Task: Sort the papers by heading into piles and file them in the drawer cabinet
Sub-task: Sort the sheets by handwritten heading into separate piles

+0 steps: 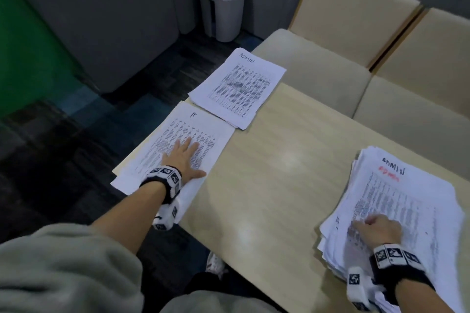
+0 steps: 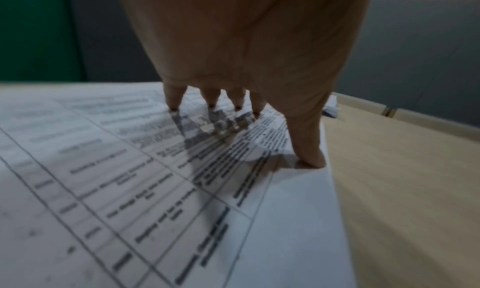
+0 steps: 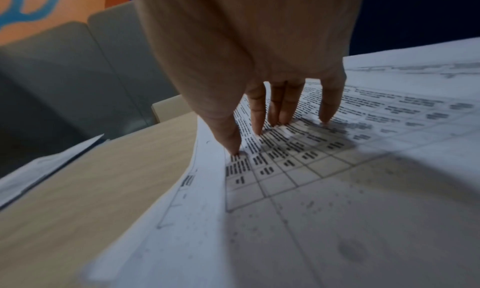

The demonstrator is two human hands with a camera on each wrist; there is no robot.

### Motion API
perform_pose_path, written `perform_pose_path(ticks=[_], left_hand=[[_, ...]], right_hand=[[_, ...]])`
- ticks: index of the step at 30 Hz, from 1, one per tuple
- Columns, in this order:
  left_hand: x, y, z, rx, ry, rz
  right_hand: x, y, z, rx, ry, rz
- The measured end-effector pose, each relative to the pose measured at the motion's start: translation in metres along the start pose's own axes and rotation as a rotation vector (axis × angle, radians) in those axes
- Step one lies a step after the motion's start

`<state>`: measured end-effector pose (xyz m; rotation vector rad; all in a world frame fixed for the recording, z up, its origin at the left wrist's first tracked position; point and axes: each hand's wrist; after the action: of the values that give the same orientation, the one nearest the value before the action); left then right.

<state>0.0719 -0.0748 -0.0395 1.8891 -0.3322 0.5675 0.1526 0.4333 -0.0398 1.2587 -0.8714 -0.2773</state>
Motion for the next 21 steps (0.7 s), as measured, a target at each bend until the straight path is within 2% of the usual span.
perform_pose_path(ticks=[2,4,6,8,10,12,15,19,21], left_hand=[[-0.008,0.009,-0.002,-0.024,-0.005,0.025],[-0.012,0.010,-0.012,-0.035,0.007,-0.020],[-0.010,0.006,-0.033,0.001,-0.013,-0.174],[-0.006,-0.002,-0.066,0.113,-0.091,-0.327],[0.003,-0.014,-0.111,0.236,-0.209,-0.371],[0.011,-0.033,-0.159,0.326,-0.328,-0.332],[0.022,-0.067,-0.234,0.399,-0.463,-0.195],[0.035,-0.110,-0.328,0.359,-0.484,0.071],[0.039,-0.129,-0.361,0.250,-0.474,0.108]], right_hand=[[0.003,0.000,-0.003,-0.074,0.013,0.018],[0.005,0.001,-0.007,-0.179,0.011,0.028],[0.005,0.006,-0.014,-0.277,-0.002,0.001],[0.005,0.013,-0.024,-0.322,-0.042,-0.061],[0.002,0.022,-0.036,-0.340,-0.112,-0.105],[-0.001,0.033,-0.048,-0.341,-0.181,-0.122],[-0.010,0.043,-0.069,-0.307,-0.229,-0.112],[-0.030,0.052,-0.091,-0.306,-0.217,-0.092],[-0.039,0.056,-0.095,-0.322,-0.214,-0.075]])
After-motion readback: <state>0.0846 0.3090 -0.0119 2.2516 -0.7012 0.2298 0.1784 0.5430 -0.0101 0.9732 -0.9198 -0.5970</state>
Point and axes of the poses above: each hand's wrist, its own x-axis away from the middle knuckle, its own y-axis out of the back of the hand, z = x × y, and after that the axes turned 7 degrees about x, right-handed
